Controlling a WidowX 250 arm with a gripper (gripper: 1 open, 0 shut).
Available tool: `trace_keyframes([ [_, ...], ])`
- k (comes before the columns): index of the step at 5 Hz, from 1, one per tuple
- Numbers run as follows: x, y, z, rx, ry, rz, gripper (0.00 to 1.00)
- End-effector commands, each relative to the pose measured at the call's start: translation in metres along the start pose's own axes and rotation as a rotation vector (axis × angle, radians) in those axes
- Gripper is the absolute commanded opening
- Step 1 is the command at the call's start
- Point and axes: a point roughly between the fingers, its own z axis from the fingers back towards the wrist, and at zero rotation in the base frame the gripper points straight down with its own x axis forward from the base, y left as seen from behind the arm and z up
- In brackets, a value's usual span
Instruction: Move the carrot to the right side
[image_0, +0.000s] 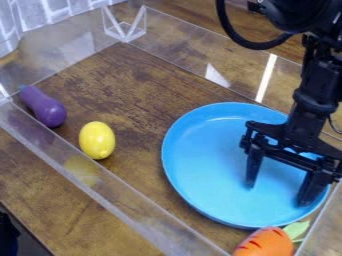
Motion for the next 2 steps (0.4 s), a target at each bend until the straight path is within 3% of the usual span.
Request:
trace_keyframes([
  [1, 0.0145, 0.0123, 0.0041, -0.02, -0.03, 0.046, 1.0],
  [2, 0.0108, 0.0056, -0.001, -0.019, -0.029, 0.049, 1.0],
])
